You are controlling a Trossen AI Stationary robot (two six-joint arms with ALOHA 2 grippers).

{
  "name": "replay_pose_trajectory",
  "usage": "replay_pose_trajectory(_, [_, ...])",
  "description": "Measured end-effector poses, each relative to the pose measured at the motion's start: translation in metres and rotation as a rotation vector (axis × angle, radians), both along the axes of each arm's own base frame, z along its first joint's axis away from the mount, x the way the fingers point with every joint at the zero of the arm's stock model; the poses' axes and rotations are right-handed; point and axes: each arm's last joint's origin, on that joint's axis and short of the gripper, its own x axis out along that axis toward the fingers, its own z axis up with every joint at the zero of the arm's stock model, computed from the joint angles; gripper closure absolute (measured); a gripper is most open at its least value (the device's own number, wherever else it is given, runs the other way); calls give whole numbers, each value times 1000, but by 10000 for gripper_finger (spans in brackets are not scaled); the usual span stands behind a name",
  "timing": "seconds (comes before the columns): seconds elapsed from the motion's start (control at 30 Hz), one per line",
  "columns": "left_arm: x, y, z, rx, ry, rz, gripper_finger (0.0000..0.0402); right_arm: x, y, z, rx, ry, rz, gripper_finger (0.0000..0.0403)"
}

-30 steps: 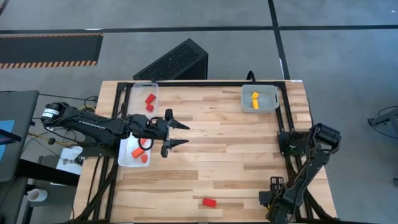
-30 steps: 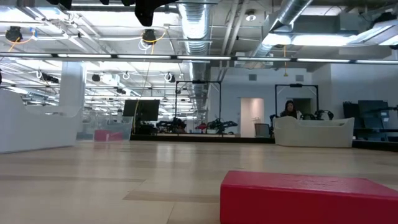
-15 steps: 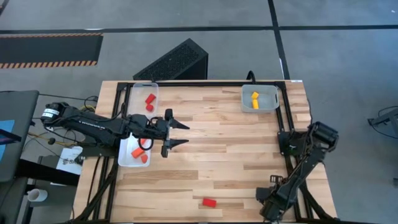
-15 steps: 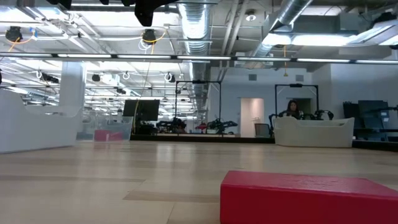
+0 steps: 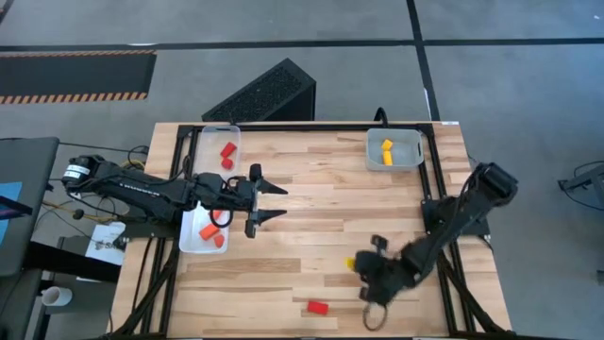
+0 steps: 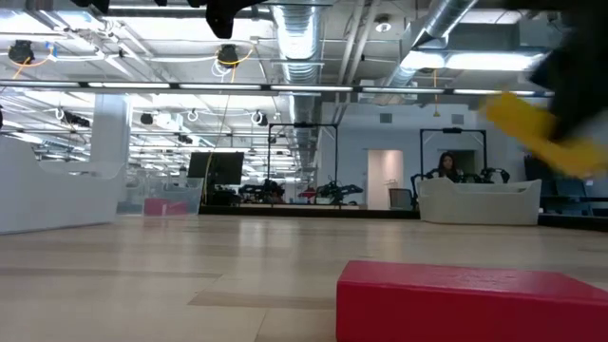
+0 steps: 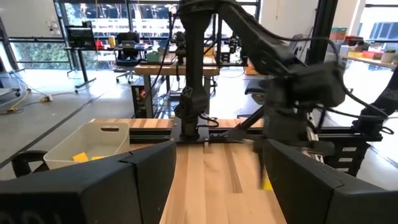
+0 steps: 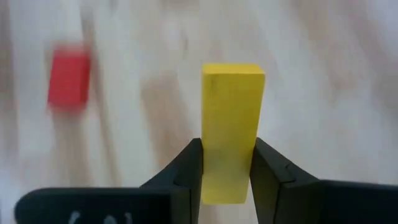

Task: Sort & place blocks by color
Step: Put the yellow block into the gray bin

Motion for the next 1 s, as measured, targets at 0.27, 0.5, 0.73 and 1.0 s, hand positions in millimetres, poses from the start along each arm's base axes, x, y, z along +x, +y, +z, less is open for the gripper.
replay_pose_trajectory(0.27, [0, 0, 0, -1, 4, 0, 173, 22, -87, 33, -111, -185, -132, 297])
replay_pose_trajectory(0.5, [0, 0, 0, -2, 4, 0, 173, -9, -185, 46, -117, -323, -331, 298])
replay_pose_trajectory(0.73, [0, 0, 1, 4, -6, 1, 173, -80, -268, 29, -67, -335, -794, 295])
replay_pose_trajectory(1.0, [0, 1, 1, 15, -9, 27, 173, -115, -310, 19, 67, -288, -974, 288])
